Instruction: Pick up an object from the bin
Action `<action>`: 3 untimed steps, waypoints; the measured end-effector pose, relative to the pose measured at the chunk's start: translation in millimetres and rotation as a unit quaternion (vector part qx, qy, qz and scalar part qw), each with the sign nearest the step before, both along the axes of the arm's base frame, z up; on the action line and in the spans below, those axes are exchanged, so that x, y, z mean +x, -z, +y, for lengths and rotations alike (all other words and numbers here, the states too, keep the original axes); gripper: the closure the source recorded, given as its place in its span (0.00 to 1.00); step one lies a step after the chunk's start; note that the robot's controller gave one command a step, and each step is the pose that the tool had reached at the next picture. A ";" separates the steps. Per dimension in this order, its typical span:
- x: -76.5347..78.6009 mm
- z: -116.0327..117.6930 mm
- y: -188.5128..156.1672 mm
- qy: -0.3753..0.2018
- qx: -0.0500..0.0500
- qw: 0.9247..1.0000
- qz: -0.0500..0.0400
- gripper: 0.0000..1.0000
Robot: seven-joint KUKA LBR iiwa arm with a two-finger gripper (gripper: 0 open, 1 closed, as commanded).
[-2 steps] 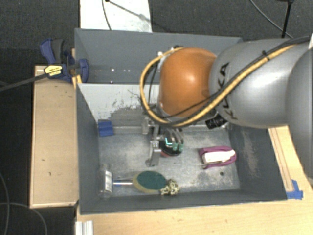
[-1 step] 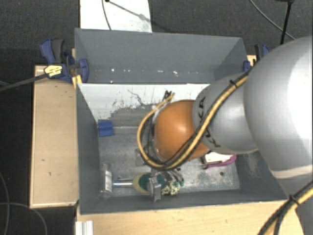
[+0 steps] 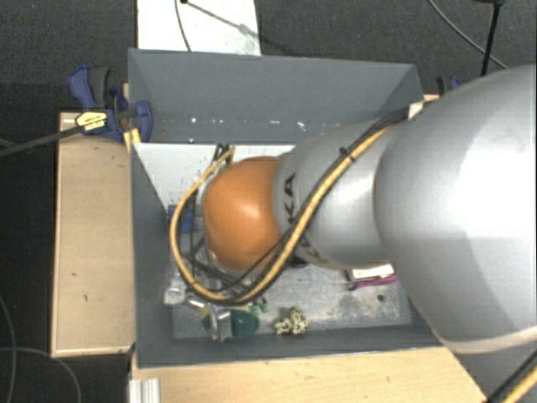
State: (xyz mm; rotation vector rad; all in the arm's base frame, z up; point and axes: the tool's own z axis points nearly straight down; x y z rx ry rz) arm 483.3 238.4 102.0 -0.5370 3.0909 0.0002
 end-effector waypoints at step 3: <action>1.6 4.4 30.2 0.094 -0.002 0.996 -0.002 0.00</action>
Offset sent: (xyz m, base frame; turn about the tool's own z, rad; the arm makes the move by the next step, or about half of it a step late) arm 0.0154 -0.0173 -0.0020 0.1371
